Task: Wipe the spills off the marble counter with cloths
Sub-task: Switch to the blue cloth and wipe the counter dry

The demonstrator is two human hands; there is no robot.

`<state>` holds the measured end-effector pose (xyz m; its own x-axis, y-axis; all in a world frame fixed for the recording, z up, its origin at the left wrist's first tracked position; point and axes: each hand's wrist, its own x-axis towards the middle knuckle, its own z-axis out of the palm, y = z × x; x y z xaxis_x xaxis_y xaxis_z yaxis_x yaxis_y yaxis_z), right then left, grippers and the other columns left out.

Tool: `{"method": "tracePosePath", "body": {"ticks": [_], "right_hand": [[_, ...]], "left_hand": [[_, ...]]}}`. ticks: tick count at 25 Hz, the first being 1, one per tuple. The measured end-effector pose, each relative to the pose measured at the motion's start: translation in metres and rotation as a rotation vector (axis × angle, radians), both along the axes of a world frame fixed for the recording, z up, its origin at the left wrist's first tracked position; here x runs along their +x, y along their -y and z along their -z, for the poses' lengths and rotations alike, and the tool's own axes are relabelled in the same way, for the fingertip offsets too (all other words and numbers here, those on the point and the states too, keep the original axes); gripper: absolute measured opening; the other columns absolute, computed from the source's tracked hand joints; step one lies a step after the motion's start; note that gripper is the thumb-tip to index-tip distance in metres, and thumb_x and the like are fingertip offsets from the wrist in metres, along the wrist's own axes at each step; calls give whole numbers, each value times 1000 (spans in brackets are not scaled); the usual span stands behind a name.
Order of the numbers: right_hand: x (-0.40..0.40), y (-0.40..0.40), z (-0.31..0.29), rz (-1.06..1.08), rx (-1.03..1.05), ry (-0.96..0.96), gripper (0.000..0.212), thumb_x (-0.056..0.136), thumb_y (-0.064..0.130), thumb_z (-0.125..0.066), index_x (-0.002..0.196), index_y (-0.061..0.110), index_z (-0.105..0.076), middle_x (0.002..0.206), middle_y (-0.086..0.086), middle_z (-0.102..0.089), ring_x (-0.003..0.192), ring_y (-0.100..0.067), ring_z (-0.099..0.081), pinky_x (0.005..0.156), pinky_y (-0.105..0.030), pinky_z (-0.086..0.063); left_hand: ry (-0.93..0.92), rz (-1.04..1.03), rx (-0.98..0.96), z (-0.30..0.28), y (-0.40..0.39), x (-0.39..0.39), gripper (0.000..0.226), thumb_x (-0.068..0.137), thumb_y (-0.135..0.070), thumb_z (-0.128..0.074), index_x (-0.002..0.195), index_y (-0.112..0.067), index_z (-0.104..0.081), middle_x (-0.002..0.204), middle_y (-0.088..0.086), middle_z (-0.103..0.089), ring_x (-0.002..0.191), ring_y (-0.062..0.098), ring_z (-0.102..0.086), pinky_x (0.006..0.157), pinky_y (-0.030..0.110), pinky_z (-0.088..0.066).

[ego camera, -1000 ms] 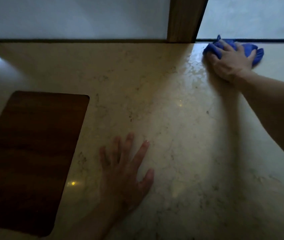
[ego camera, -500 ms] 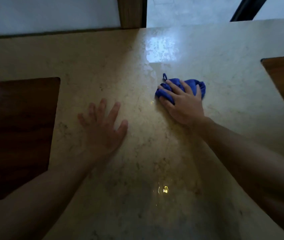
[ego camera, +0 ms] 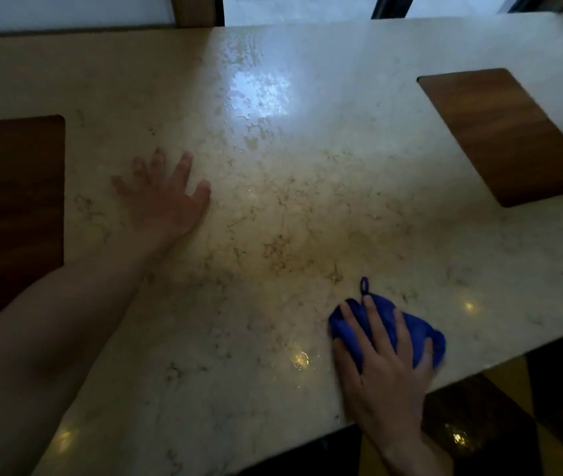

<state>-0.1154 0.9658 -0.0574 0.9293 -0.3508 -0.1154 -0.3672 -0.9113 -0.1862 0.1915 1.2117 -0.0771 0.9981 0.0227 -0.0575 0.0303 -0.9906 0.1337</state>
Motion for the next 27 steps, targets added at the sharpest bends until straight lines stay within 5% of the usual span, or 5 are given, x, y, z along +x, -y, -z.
{"method": "tracePosePath", "body": {"ticks": [4,9,14,21,27], "right_hand": [[-15,-41,5,176,246,81,55,106,42,-11,156,23,-24,161,24,-18,149,-8,-16,115,-29,22],[27,-85,12,157,-7,-46,66,95,68,-17,145,35,-44,155,-3,-41,139,-40,-33,103,-78,-11],[160,-88,24,-72,-34,23,64,91,63,-35,149,37,-39,160,0,-31,145,-39,-23,107,-76,-7],[414,-66,7,-185,6,-1,55,96,65,-20,150,52,-17,165,10,-10,150,-31,-1,105,-77,10],[618,-42,-3,-119,37,-43,56,96,60,-18,150,50,-20,166,8,-8,151,-34,3,103,-79,11]], "left_hand": [[7,4,11,2,2,1,71,88,-70,-18,153,-42,-20,166,5,-14,149,40,-12,113,73,-3],[-3,17,-7,1,3,-3,68,92,-68,-24,154,-43,-15,167,6,-12,151,39,-9,114,71,-1],[-68,-7,-39,-6,4,-1,71,89,-67,-20,155,-45,-8,168,4,-5,152,37,-1,116,67,1],[-85,-16,-34,-16,7,-9,73,89,-70,-21,155,-48,1,168,0,3,154,34,6,119,64,0],[-43,3,8,-14,8,-5,76,82,-65,-44,152,-37,-35,163,7,-30,148,41,-25,113,71,-17]]}}
